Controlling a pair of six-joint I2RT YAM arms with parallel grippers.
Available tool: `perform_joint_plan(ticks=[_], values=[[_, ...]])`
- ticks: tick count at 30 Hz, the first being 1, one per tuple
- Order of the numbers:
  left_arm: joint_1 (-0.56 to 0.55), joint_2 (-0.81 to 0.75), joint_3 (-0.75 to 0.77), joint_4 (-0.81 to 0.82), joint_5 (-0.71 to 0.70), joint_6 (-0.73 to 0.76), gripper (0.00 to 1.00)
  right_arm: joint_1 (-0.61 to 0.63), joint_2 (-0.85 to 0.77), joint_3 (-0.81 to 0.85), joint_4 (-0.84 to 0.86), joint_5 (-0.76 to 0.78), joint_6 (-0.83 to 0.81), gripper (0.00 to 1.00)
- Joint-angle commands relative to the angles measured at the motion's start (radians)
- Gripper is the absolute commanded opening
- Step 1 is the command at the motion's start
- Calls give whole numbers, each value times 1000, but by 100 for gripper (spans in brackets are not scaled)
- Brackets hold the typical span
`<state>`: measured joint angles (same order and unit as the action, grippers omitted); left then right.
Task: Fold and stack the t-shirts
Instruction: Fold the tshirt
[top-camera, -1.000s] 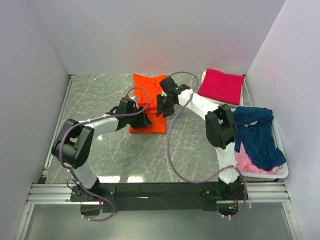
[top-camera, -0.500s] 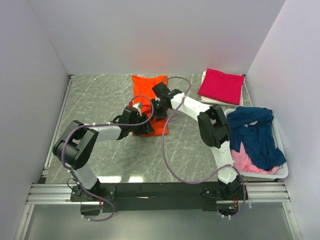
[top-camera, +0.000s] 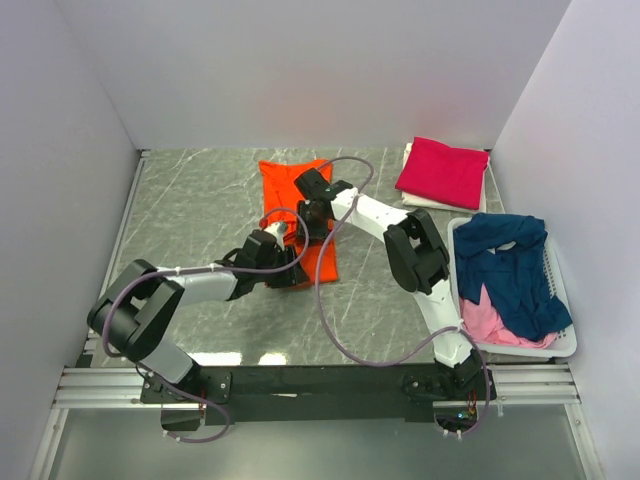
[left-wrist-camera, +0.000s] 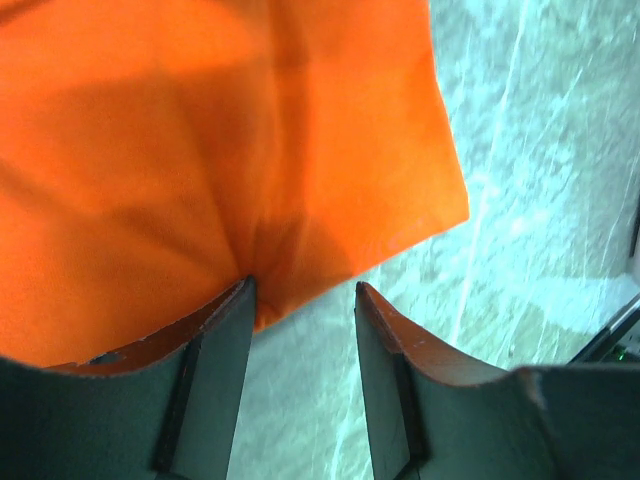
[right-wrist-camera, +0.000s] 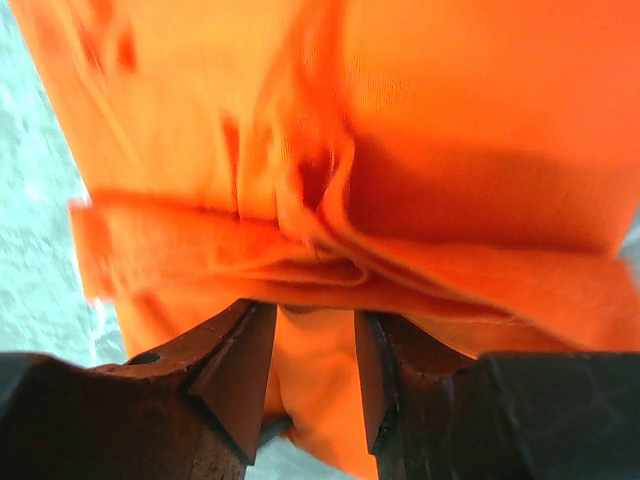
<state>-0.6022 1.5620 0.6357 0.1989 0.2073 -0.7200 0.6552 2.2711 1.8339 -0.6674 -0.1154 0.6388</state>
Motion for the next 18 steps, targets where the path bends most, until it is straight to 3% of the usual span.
perform_joint_plan(ticks=[1, 8, 18], values=[[-37, -31, -70, -147, -3, -2, 51, 1, 45, 114, -17, 100, 10, 44], [-48, -71, -106, -170, -19, -22, 51, -6, 103, 286, -52, 148, 25, 44], [-65, -198, -32, -286, -75, -27, 52, -23, -17, 272, -6, 146, 27, 45]])
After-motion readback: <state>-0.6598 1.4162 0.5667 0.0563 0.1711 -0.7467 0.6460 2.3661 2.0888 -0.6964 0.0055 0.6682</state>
